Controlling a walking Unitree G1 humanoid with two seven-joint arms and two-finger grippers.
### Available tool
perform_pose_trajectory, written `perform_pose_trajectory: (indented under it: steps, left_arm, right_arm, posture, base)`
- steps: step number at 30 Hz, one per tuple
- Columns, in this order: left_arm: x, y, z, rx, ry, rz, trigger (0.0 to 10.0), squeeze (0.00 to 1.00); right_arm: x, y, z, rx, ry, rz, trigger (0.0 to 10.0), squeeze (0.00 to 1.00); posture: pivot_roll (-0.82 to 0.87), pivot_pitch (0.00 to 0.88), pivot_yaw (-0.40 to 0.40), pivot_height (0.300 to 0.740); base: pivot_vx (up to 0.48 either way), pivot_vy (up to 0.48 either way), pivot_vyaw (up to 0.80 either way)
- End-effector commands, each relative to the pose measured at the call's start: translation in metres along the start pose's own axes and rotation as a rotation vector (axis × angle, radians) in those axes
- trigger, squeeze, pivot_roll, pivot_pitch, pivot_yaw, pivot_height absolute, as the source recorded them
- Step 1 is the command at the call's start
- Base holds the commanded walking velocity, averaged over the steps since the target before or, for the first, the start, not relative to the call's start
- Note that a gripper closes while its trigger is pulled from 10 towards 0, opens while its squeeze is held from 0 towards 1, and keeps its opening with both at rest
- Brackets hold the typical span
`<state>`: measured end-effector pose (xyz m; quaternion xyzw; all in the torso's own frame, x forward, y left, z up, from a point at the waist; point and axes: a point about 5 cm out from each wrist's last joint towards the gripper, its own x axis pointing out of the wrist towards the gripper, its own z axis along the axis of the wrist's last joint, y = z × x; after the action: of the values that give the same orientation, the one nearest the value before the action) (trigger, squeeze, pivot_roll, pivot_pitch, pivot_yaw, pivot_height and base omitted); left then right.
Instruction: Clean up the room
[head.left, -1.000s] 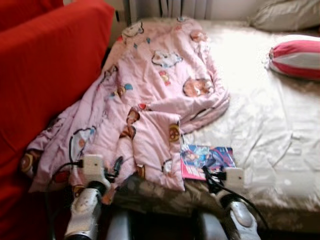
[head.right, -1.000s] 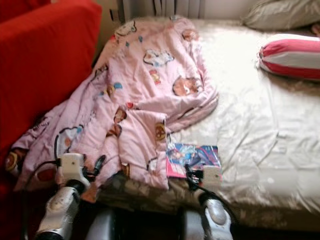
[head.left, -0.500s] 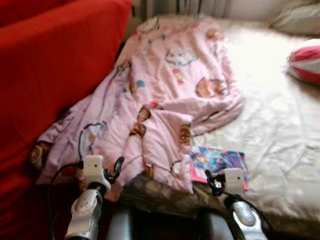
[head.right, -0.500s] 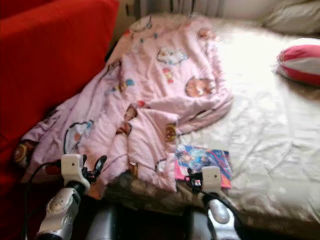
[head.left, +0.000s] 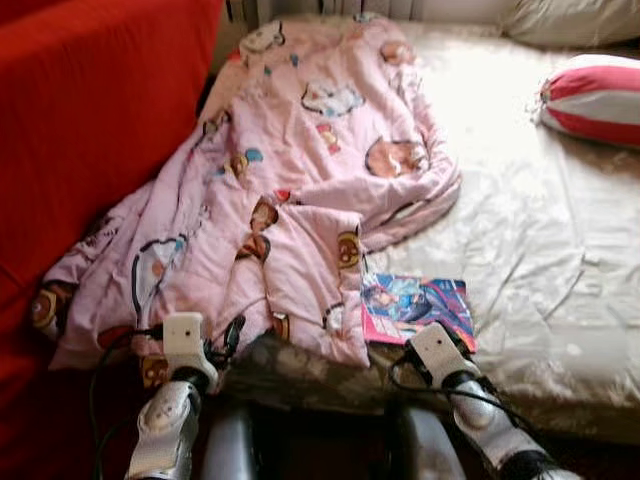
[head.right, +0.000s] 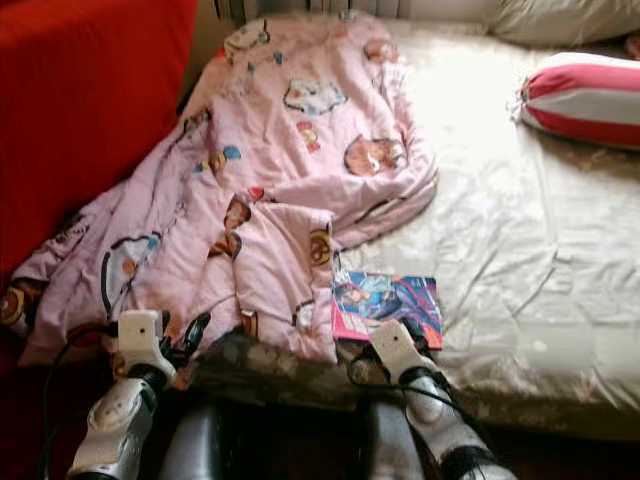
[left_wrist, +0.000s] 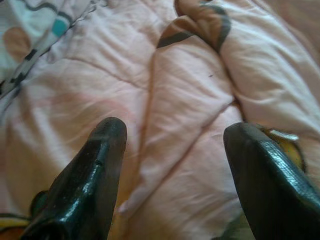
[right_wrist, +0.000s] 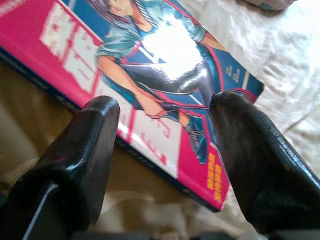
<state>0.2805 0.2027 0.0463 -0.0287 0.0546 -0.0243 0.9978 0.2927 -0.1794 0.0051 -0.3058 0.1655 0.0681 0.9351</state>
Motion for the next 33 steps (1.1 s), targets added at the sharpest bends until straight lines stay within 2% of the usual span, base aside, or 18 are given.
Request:
perform_pose_trajectory:
  steps: [1,5,6,13,17,25,33]
  left_arm:
    - [-0.006,0.004,-0.005,0.003,0.026,0.010,10.0,0.00]
    - [-0.009,0.004,-0.006,0.007,0.031,0.010,10.0,0.00]
    - [-0.010,0.005,-0.005,0.008,0.030,0.010,10.0,0.00]
    - [-0.013,0.007,-0.006,0.009,0.037,0.020,10.0,0.00]
    - [-0.012,0.007,-0.005,0.009,0.040,0.023,10.0,0.00]
    - [-0.011,0.006,-0.004,0.004,0.040,0.025,10.0,0.00]
    - [-0.012,0.006,-0.005,0.004,0.041,0.029,10.0,0.00]
  right_arm:
    - [-0.002,-0.005,-0.007,-0.016,0.030,-0.023,10.0,0.00]
    - [-0.002,-0.006,-0.008,-0.064,0.021,-0.018,10.0,0.00]
    - [-0.003,-0.006,-0.011,-0.101,0.031,-0.018,10.0,0.00]
    - [-0.004,-0.010,-0.012,-0.113,0.030,-0.052,10.0,0.00]
    - [-0.006,-0.011,-0.015,-0.083,0.027,-0.083,10.0,0.00]
    - [-0.013,-0.006,-0.026,-0.107,0.062,-0.079,10.0,0.00]
    - [-0.009,-0.018,-0.024,-0.126,0.066,-0.109,10.0,0.00]
  posture:
    - [0.07,0.274,-0.009,0.592]
    - [0.07,0.273,-0.007,0.592]
    - [0.07,0.289,-0.009,0.592]
    - [0.07,0.285,-0.005,0.592]
    - [0.07,0.287,-0.008,0.592]
    - [0.06,0.284,-0.007,0.592]
    - [0.06,0.299,-0.007,0.592]
  base:
    - [0.000,0.000,0.00]
    - [0.000,0.000,0.00]
    - [0.000,0.000,0.00]
    - [0.000,0.000,0.00]
    - [0.000,0.000,0.00]
    - [0.000,0.000,0.00]
    - [0.000,0.000,0.00]
